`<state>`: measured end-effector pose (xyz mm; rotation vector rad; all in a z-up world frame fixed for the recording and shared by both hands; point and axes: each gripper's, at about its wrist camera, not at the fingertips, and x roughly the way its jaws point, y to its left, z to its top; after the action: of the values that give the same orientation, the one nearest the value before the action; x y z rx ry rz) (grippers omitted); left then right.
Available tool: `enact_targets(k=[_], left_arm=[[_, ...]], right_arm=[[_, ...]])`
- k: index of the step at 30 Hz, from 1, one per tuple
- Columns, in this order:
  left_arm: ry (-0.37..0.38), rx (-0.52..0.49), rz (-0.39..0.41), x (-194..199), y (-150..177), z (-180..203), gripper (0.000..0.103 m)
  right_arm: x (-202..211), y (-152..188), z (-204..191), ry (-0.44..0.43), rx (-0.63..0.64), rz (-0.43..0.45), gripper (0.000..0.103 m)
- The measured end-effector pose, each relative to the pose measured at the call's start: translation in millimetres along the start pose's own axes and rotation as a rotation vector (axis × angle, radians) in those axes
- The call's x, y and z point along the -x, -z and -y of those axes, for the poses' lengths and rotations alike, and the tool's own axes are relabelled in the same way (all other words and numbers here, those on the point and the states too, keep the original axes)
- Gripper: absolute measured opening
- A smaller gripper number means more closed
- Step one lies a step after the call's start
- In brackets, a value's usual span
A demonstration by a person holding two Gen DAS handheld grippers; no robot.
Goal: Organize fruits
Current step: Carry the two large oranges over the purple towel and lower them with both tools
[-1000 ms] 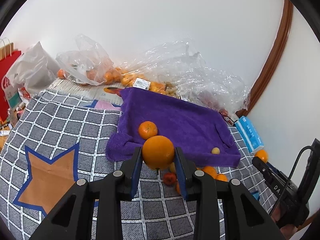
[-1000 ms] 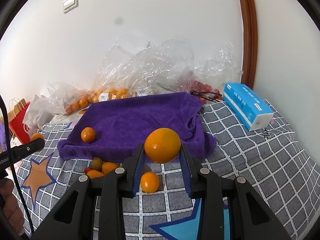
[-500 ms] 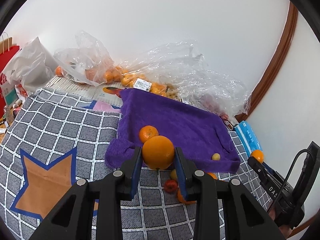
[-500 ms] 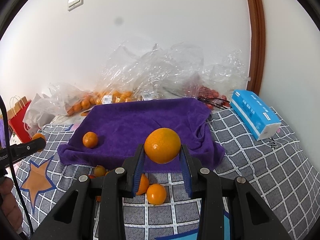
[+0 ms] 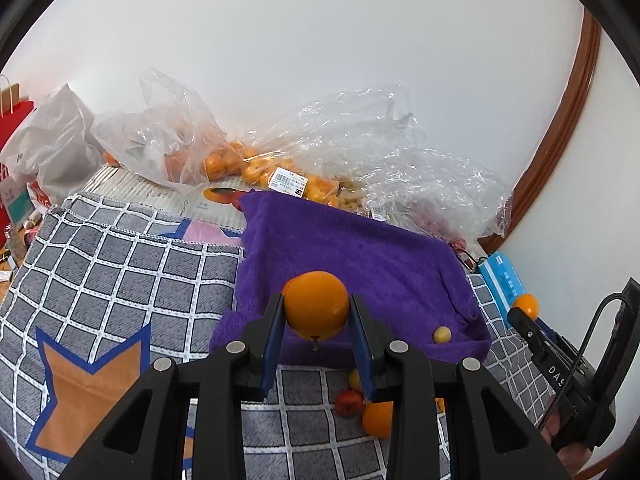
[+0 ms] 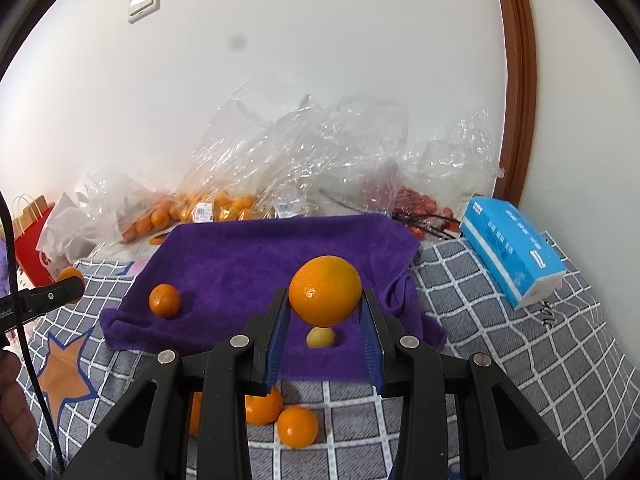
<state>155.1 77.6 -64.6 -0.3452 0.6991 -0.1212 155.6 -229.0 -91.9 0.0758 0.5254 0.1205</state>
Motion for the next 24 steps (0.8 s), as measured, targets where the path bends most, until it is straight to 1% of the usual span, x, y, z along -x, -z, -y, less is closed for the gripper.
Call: enact_targets(k=[4,11,17,24], left_arm=[[0.011,0.003,-0.018,-9.7,-5.0,2.5,0.030],[0.020,-0.019,-0.030,-28.1,-9.4,18.6,0.030],[0.027,-0.034,-0.049,-51.0,-10.9,32.8,0.030],[0.054,-0.025,-0.064,-70.7,-11.5,44.3,0.030]], right_arm=[[-4.1,-6.9,3.5,0.005,-0.004,0.006,0.035],[-13.1,-17.9,5.4,-0.004,0.003,0.023,0.035],[-35.1,-20.1,7.3,-0.009,0.011,-0.013,0.035],[-47.5,-25.3,14.3,0.011,0.025,-0.019,0.035]])
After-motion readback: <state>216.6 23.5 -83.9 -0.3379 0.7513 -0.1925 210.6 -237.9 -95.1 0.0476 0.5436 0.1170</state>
